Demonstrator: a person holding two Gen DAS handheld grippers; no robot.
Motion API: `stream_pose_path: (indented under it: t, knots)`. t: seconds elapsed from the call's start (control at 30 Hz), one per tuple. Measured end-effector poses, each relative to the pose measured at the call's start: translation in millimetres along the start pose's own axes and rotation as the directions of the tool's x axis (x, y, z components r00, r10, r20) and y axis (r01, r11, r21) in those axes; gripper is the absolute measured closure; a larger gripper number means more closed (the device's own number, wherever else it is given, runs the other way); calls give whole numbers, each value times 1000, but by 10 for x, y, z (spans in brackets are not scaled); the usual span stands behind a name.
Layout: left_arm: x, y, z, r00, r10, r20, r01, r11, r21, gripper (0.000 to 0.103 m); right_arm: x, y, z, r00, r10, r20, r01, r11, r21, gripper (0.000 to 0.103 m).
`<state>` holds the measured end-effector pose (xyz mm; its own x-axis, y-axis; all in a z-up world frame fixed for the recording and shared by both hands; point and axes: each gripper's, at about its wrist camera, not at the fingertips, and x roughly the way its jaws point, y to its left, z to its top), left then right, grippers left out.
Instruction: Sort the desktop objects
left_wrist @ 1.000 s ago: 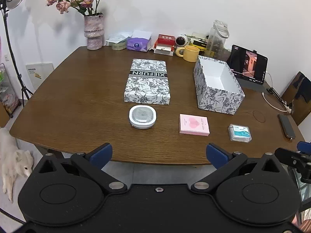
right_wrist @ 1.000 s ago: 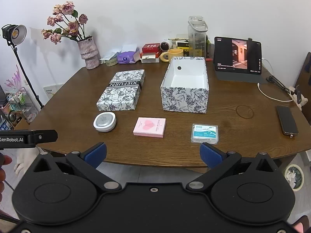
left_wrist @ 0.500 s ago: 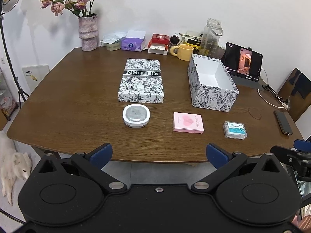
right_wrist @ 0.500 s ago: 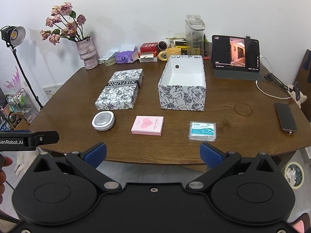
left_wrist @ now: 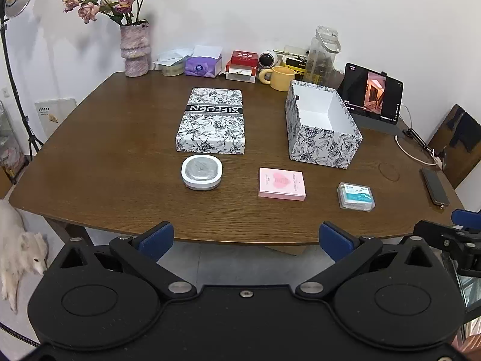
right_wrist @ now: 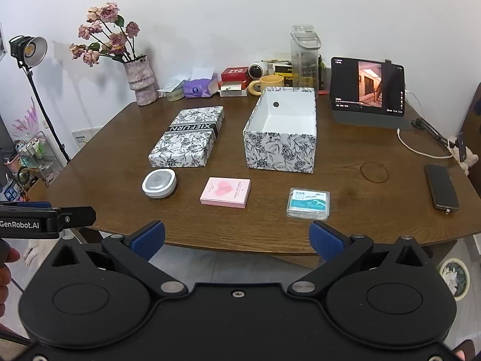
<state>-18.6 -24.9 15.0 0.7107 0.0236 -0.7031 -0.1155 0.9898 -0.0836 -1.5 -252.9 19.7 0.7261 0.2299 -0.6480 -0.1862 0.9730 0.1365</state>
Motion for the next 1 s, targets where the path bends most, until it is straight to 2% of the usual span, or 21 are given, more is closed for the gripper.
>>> stream_pose_path:
  t: [0.33,0.53,0.63,0.83,1.0]
  knots:
    - [1,-151,-7,1000,14,26,-14,1000,17,0,-30,-36,19,1000,14,7,-14,999,-42,0]
    - [186,-183,86,1000,17,11,-17,1000,24,0,125,-96,67,1000,16,-11,-16,999,-38,0]
    - [394,-135,184,1000,4,-24,-4,1000,-3,0,258,-138,114,1000,11,-21,-11,999,-34,0]
    - [1038,32,526,996,23,-84,-26,999,-32,0,606,-288,298,999,-20,-47,19,1000,-10,0]
    - [1786,252,799,979,69,-189,-84,994,-73,0,973,-435,512,996,-36,-79,37,999,14,0]
